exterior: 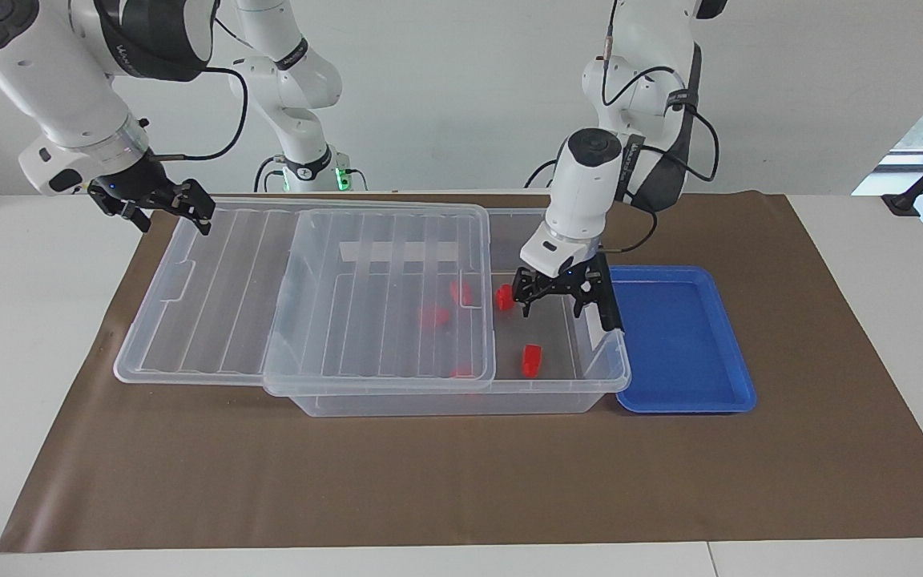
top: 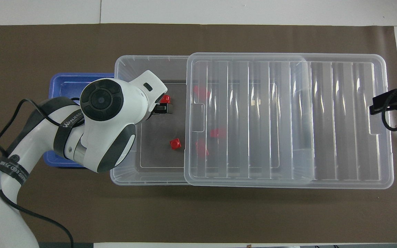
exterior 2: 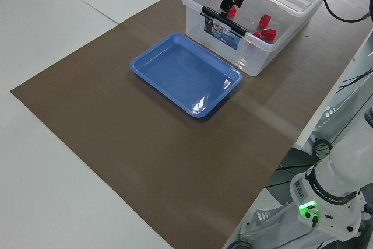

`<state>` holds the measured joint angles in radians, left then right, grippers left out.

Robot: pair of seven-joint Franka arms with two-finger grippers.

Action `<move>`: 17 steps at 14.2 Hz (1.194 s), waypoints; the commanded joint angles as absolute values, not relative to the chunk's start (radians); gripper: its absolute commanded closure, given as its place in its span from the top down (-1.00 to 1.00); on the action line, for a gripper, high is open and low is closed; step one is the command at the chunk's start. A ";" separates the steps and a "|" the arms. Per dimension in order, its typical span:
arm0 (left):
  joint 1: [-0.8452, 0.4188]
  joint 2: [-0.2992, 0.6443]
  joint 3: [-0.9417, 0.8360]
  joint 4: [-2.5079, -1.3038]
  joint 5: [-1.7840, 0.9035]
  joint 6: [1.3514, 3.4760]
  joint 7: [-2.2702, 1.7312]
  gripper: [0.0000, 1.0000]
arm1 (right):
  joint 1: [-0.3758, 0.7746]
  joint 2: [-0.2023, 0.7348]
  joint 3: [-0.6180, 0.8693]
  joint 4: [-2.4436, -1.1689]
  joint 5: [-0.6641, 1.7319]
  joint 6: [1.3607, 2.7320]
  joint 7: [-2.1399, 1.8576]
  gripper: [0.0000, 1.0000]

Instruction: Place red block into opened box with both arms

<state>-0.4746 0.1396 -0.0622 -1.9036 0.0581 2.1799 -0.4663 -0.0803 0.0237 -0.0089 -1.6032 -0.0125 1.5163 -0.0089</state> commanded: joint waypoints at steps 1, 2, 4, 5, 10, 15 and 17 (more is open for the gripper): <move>-0.469 0.049 -0.060 -1.914 0.083 2.062 -0.469 1.00 | -0.083 0.021 0.005 -1.605 -0.014 1.522 -0.023 1.00; -0.457 0.026 -0.057 -1.916 0.083 2.039 -0.465 1.00 | -0.083 0.021 0.005 -1.605 -0.014 1.522 -0.025 1.00; -0.393 0.006 -0.058 -1.916 0.071 2.023 -0.433 1.00 | -0.086 0.020 -0.003 -1.606 -0.014 1.525 -0.047 1.00; -0.378 -0.003 -0.057 -1.914 0.071 2.014 -0.430 1.00 | -0.086 0.017 -0.008 -1.614 -0.012 1.532 -0.073 0.91; -0.243 -0.025 -0.051 -1.867 0.063 1.919 -0.232 1.00 | -0.095 0.015 -0.079 -1.634 -0.012 1.580 -0.194 -1.00; -0.124 -0.011 -0.051 -1.800 0.026 1.853 -0.059 1.00 | -0.107 0.034 -0.176 -1.761 -0.012 1.747 -0.288 -1.00; -0.092 0.005 -0.051 -1.746 0.003 1.810 -0.017 1.00 | -0.107 0.032 -0.181 -1.815 -0.012 1.804 -0.287 -1.00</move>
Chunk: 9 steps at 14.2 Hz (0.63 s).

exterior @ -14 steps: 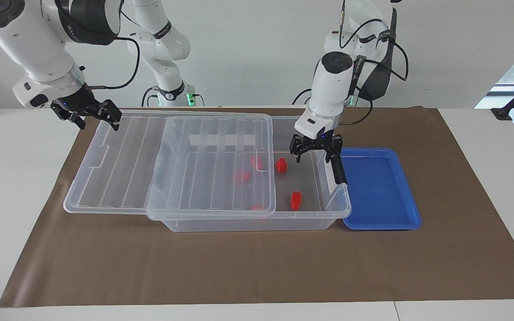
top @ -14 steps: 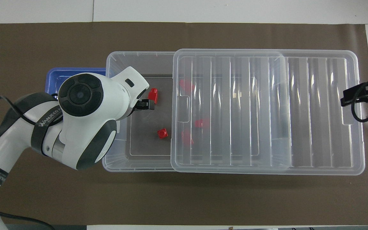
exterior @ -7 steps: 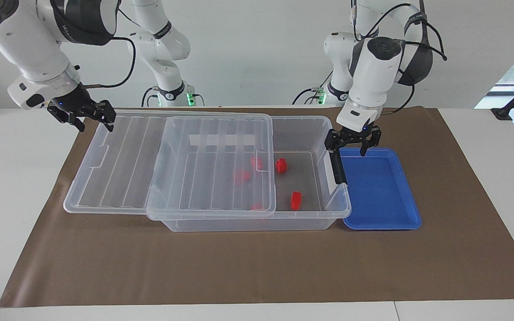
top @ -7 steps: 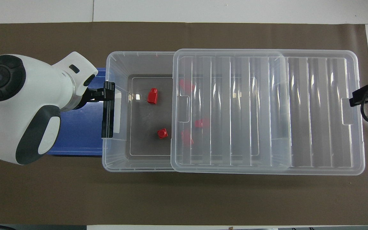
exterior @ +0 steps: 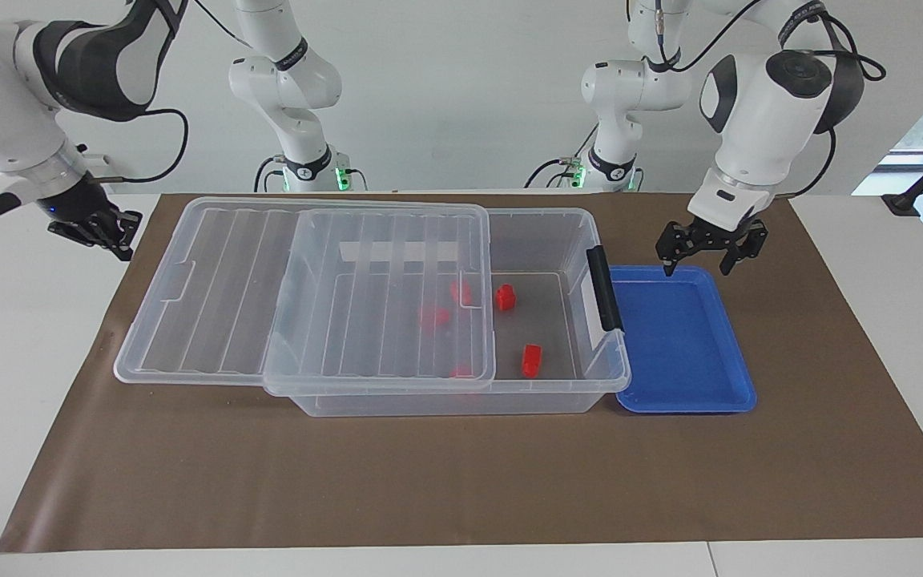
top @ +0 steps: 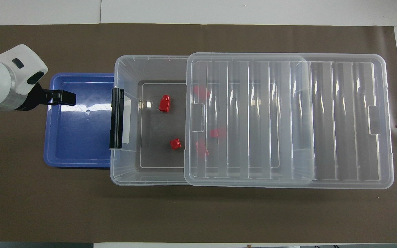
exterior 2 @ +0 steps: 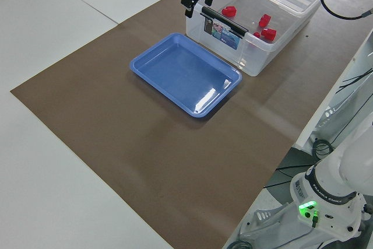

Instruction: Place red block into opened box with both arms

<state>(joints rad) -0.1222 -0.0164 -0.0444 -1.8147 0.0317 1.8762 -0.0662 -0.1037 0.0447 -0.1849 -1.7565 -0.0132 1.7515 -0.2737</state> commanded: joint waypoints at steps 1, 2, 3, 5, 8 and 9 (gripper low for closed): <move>-0.074 0.006 -0.051 -1.732 0.003 1.792 0.007 1.00 | -0.107 0.032 -0.183 -1.836 -0.012 1.824 -0.287 -1.00; -0.066 0.005 -0.051 -1.721 0.003 1.773 0.029 1.00 | -0.107 0.034 -0.183 -1.859 -0.012 1.850 -0.287 -1.00; -0.054 0.005 -0.051 -1.700 0.003 1.752 0.037 1.00 | -0.107 0.034 -0.183 -1.880 -0.014 1.871 -0.287 -1.00; -0.041 0.006 -0.051 -1.651 0.003 1.697 0.041 1.00 | -0.107 0.035 -0.181 -1.894 -0.012 1.888 -0.287 -1.00; -0.025 0.002 -0.049 -1.623 0.002 1.646 0.066 1.00 | -0.107 0.041 -0.173 -1.896 -0.014 1.890 -0.279 -1.00; -0.017 -0.003 -0.049 -1.623 0.002 1.637 0.066 1.00 | -0.107 0.041 -0.172 -1.896 -0.012 1.888 -0.275 -1.00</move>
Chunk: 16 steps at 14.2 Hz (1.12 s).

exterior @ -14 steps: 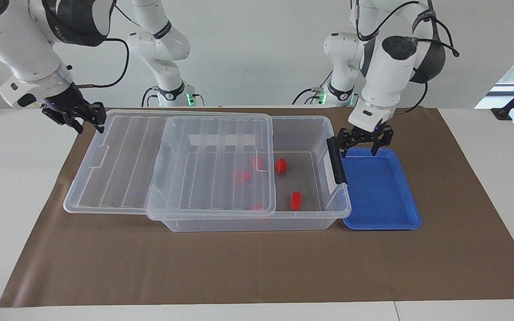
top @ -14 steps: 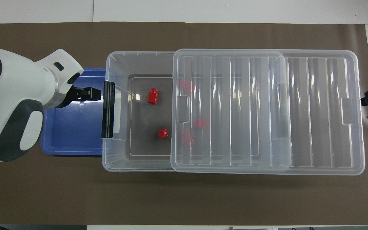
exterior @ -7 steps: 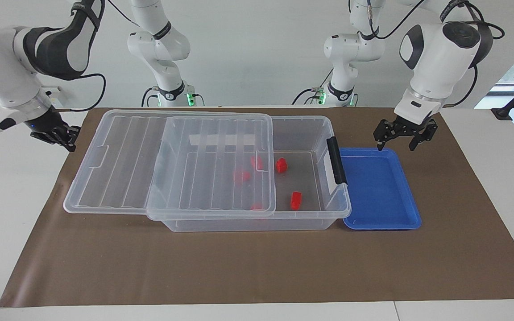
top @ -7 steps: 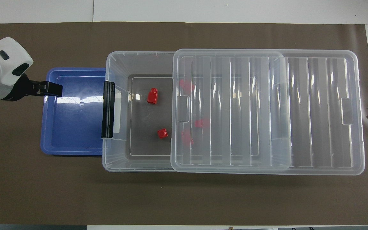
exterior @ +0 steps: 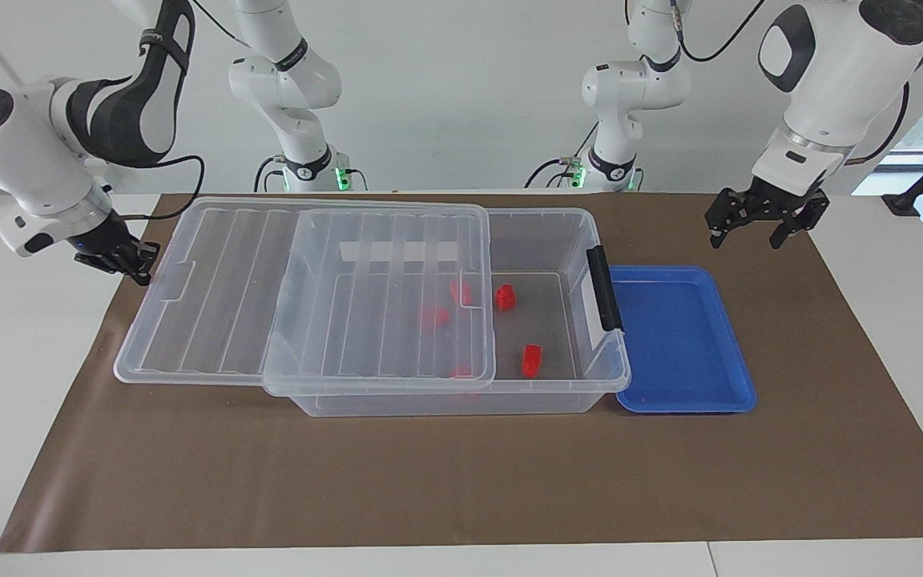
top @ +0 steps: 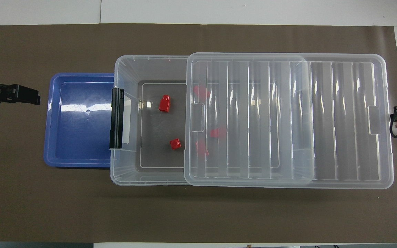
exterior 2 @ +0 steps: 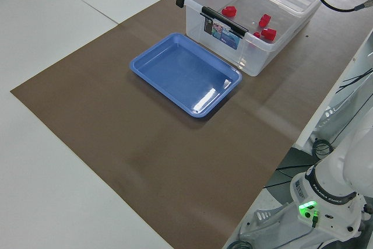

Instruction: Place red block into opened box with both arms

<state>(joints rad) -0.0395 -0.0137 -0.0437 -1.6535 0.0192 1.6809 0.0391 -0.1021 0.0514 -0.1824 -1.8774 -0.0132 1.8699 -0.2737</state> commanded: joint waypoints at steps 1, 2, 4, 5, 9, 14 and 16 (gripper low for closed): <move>-0.011 -0.005 -0.048 -1.623 0.000 1.623 0.066 1.00 | -0.107 0.041 -0.170 -1.896 -0.012 1.888 -0.265 -1.00; -0.005 -0.005 -0.048 -1.620 -0.012 1.606 0.066 1.00 | -0.107 0.041 -0.169 -1.896 -0.012 1.885 -0.256 -1.00; -0.003 -0.011 -0.046 -1.612 -0.038 1.592 0.064 1.00 | -0.107 0.041 -0.146 -1.896 -0.012 1.887 -0.230 -1.00; -0.005 -0.024 -0.045 -1.626 -0.038 1.597 0.064 1.00 | -0.107 0.041 -0.137 -1.896 -0.012 1.885 -0.210 -1.00; -0.006 -0.037 -0.046 -1.651 -0.040 1.594 0.064 1.00 | -0.107 0.041 -0.115 -1.896 -0.012 1.885 -0.186 -1.00; -0.009 -0.037 -0.048 -1.652 -0.037 1.603 0.057 1.00 | -0.107 0.041 -0.065 -1.896 -0.012 1.884 -0.095 -1.00; -0.005 -0.037 -0.046 -1.652 -0.037 1.600 0.058 1.00 | -0.107 0.040 -0.046 -1.896 -0.012 1.881 -0.072 -1.00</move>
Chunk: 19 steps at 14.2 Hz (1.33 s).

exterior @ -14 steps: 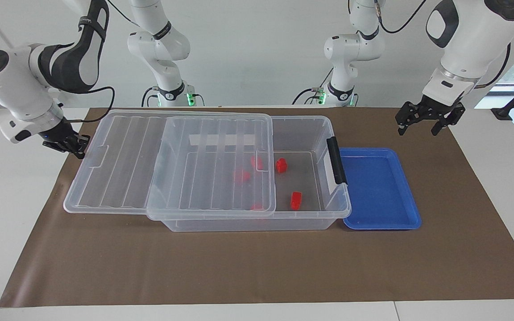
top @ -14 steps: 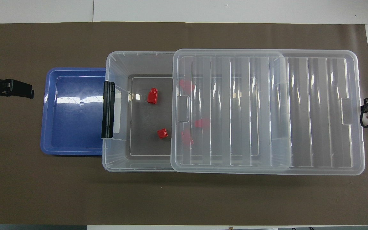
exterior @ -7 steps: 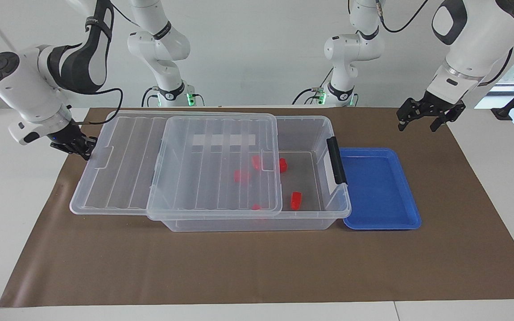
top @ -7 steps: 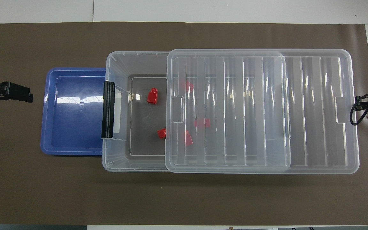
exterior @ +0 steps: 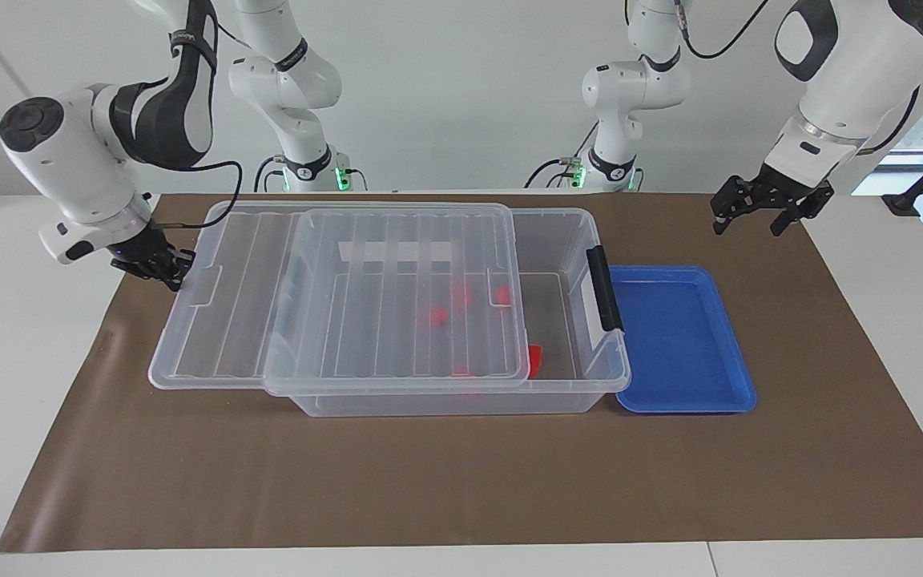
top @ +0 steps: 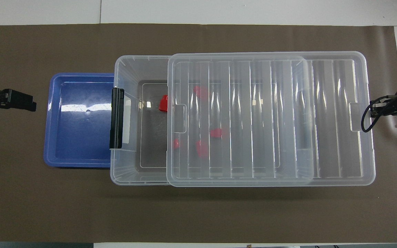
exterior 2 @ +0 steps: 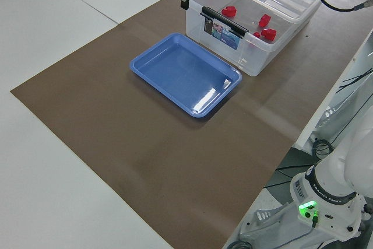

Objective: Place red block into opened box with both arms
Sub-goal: 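Push the clear lid with the right gripper toward the left gripper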

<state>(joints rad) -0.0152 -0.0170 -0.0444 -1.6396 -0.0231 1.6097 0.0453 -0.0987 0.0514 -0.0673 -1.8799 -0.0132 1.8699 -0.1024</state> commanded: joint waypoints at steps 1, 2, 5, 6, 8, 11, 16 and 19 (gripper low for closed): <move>-0.005 -0.037 -0.046 -1.652 -0.037 1.603 0.057 1.00 | -0.107 0.040 -0.035 -1.896 -0.012 1.884 -0.061 -1.00; -0.005 -0.037 -0.046 -1.652 -0.037 1.603 0.057 1.00 | -0.107 0.040 -0.020 -1.896 -0.012 1.884 -0.042 -1.00; -0.005 -0.037 -0.048 -1.652 -0.037 1.603 0.058 1.00 | -0.107 0.040 0.003 -1.896 -0.012 1.879 0.003 -1.00; -0.005 -0.037 -0.046 -1.652 -0.037 1.603 0.057 1.00 | -0.107 0.040 0.014 -1.896 -0.012 1.879 0.014 -1.00; -0.005 -0.037 -0.046 -1.652 -0.037 1.603 0.057 1.00 | -0.107 0.038 0.038 -1.898 -0.012 1.879 0.053 -1.00; -0.005 -0.037 -0.046 -1.652 -0.037 1.603 0.057 1.00 | -0.109 0.037 0.072 -1.902 -0.012 1.878 0.112 -1.00; -0.005 -0.037 -0.048 -1.652 -0.037 1.603 0.057 1.00 | -0.107 0.032 0.101 -1.914 -0.011 1.876 0.152 -1.00; -0.005 -0.037 -0.046 -1.652 -0.037 1.603 0.057 1.00 | -0.107 0.031 0.129 -1.917 -0.011 1.879 0.204 -1.00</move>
